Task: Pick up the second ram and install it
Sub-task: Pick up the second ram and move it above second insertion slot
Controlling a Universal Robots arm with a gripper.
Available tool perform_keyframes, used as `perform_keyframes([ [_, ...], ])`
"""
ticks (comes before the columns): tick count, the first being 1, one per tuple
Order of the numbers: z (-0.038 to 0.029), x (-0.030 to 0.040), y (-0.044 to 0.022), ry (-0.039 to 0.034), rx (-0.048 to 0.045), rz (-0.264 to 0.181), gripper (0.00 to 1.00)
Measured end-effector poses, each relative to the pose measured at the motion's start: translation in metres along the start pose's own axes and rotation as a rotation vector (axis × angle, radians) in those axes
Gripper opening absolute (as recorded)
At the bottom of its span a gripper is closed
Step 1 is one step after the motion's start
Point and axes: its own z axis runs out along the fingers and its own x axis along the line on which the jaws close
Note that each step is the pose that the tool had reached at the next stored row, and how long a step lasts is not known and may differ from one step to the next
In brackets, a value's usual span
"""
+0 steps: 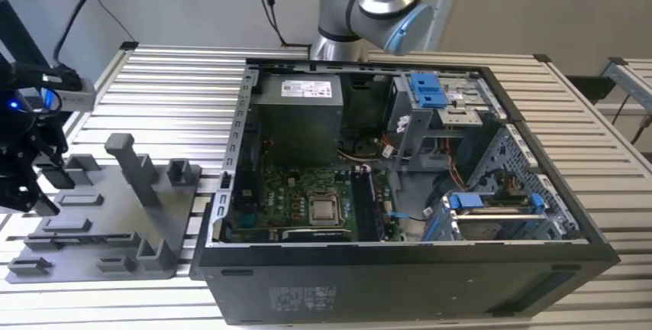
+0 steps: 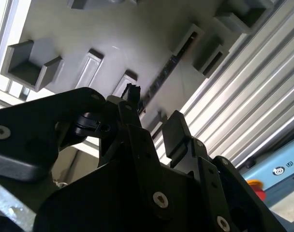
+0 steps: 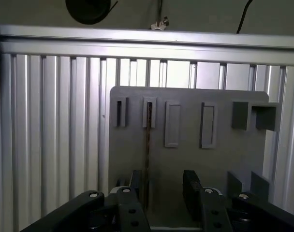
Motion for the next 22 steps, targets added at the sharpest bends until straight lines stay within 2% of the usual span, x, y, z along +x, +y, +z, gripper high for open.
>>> perform_keyframes([
  [8, 0.0140, 0.0005, 0.0002, 0.0001, -0.0001, -0.003, 0.48],
  [22, 0.0394, 0.0092, 0.0007, -0.0001, 0.0000, -0.010, 0.48],
])
